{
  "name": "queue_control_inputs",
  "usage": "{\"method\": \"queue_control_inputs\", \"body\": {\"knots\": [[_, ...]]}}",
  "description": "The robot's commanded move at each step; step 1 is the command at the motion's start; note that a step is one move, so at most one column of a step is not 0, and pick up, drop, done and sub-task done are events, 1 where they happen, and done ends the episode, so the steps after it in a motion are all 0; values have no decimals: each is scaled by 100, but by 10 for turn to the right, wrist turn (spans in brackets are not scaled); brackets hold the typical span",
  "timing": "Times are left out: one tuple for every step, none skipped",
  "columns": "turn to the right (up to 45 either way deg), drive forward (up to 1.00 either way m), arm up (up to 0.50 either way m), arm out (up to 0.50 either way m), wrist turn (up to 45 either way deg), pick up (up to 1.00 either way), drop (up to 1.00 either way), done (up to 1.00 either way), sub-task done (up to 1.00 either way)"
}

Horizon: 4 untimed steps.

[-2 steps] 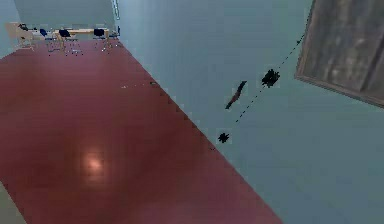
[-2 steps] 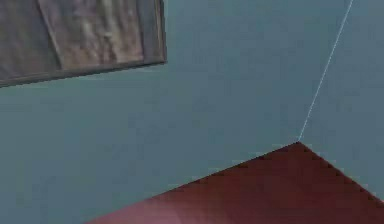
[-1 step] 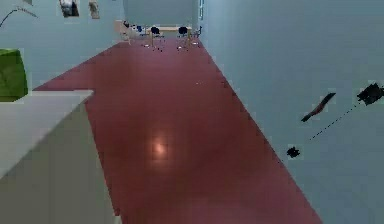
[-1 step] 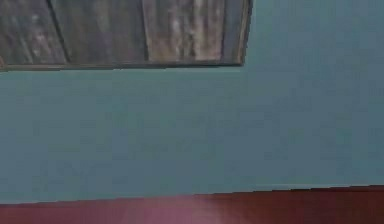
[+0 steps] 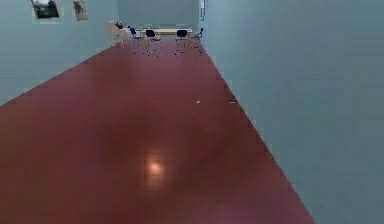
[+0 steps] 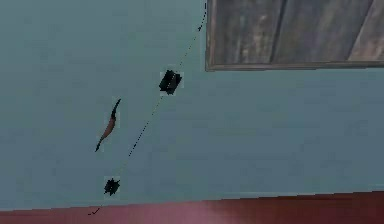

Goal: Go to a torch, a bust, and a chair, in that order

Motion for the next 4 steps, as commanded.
{"method": "queue_control_inputs", "body": {"knots": [[-60, 0, 0, 0, 0, 0, 0, 0, 0], [0, 20, 0, 0, 0, 0, 0, 0, 0], [-150, 0, 0, 0, 0, 0, 0, 0, 0], [0, 100, 0, 0, 0, 0, 0, 0, 0]]}}
